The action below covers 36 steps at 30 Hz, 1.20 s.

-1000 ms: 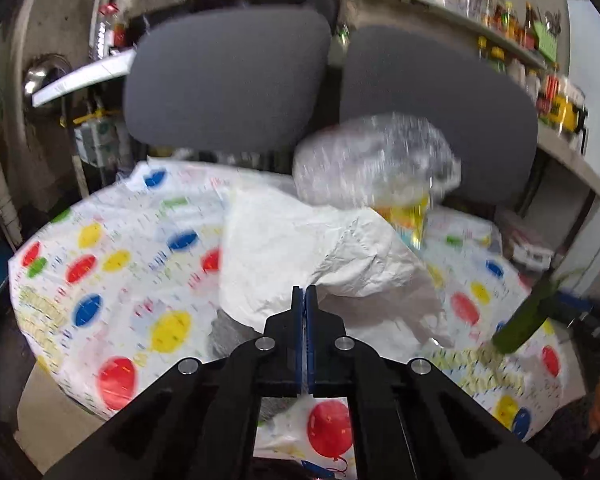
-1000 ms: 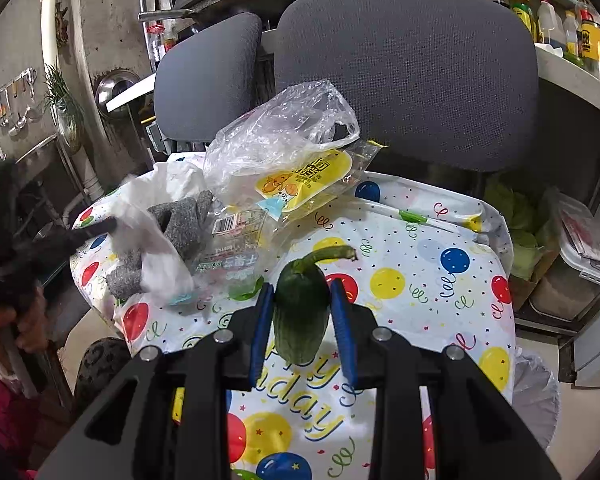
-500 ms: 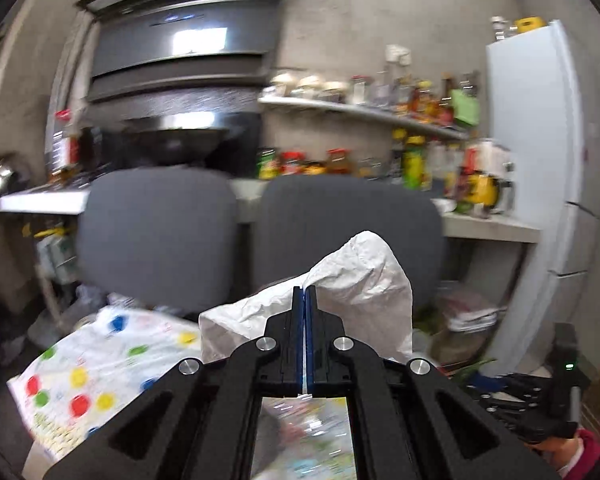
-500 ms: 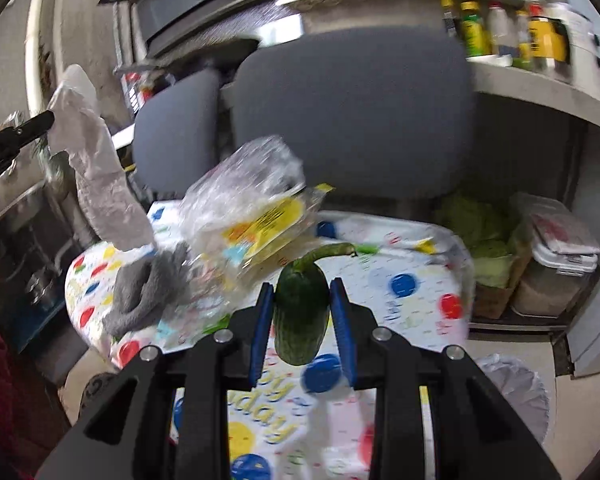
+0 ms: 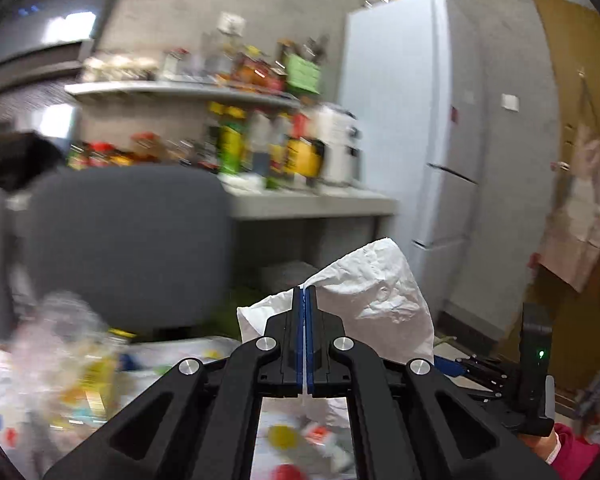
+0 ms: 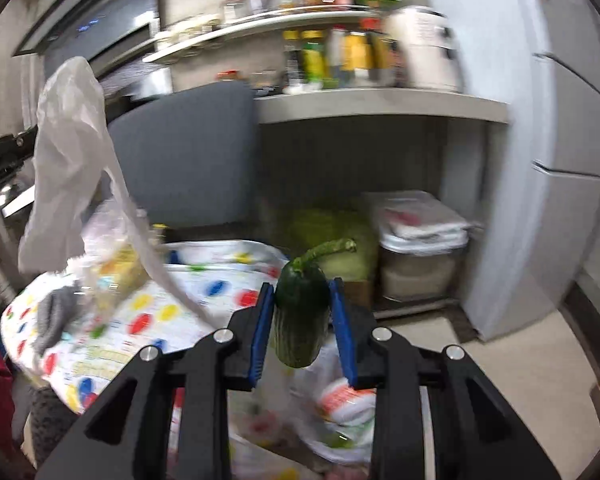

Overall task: Collect trash
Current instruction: 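Lift the tissue and cucumber off the table toward the trash bin, then lower both tools over the trash bin and open them to drop the items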

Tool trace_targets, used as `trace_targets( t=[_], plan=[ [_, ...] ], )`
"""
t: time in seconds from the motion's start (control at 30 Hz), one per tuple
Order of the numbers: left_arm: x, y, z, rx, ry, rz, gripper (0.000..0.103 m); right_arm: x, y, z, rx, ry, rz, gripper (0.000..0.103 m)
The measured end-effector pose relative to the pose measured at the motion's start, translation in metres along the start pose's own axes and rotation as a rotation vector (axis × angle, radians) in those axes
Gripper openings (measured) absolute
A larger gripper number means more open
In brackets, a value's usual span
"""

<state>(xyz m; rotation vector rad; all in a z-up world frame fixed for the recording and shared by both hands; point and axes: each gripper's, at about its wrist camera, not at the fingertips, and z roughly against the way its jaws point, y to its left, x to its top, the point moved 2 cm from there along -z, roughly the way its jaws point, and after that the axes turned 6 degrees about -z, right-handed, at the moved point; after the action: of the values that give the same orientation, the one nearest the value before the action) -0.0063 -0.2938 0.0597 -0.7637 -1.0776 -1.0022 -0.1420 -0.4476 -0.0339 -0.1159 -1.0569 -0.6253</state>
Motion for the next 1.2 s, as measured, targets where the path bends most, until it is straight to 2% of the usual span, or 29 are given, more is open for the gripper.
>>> trace_targets(
  t=[0.07, 0.2, 0.43, 0.63, 0.73, 0.8, 0.83, 0.87, 0.9, 1.07, 1.2],
  plan=[
    [-0.010, -0.018, -0.028, -0.034, 0.039, -0.011, 0.000, -0.007, -0.026, 0.004, -0.051, 0.013, -0.032, 0.029],
    [-0.040, -0.041, -0.080, -0.082, 0.143, -0.005, 0.000, -0.027, -0.058, -0.002, -0.099, 0.061, -0.070, 0.029],
    [-0.083, -0.054, -0.144, -0.068, 0.269, -0.014, 0.000, -0.057, -0.085, -0.039, -0.107, 0.154, -0.112, 0.029],
    [-0.097, -0.062, -0.176, -0.061, 0.328, -0.030, 0.001, -0.068, -0.096, -0.066, -0.104, 0.203, -0.130, 0.029],
    [-0.107, -0.056, -0.194, -0.047, 0.378, -0.019, 0.004, -0.069, -0.101, -0.083, -0.100, 0.234, -0.145, 0.030],
    [-0.115, -0.051, -0.205, -0.050, 0.426, -0.007, 0.014, -0.070, -0.104, -0.097, -0.095, 0.254, -0.153, 0.031],
    [-0.118, -0.049, -0.206, -0.046, 0.434, -0.002, 0.024, -0.070, -0.105, -0.102, -0.100, 0.258, -0.154, 0.036],
    [-0.119, -0.047, -0.207, -0.047, 0.438, 0.004, 0.034, -0.068, -0.105, -0.103, -0.104, 0.255, -0.155, 0.036],
    [-0.119, -0.043, -0.207, -0.043, 0.436, 0.012, 0.038, -0.067, -0.105, -0.105, -0.106, 0.251, -0.155, 0.036],
    [-0.111, -0.028, -0.192, -0.023, 0.403, 0.035, 0.039, -0.057, -0.098, -0.095, -0.103, 0.216, -0.141, 0.036],
    [-0.102, -0.013, -0.162, 0.039, 0.366, 0.036, 0.039, -0.049, -0.088, -0.078, -0.095, 0.180, -0.131, 0.036]
  ],
)
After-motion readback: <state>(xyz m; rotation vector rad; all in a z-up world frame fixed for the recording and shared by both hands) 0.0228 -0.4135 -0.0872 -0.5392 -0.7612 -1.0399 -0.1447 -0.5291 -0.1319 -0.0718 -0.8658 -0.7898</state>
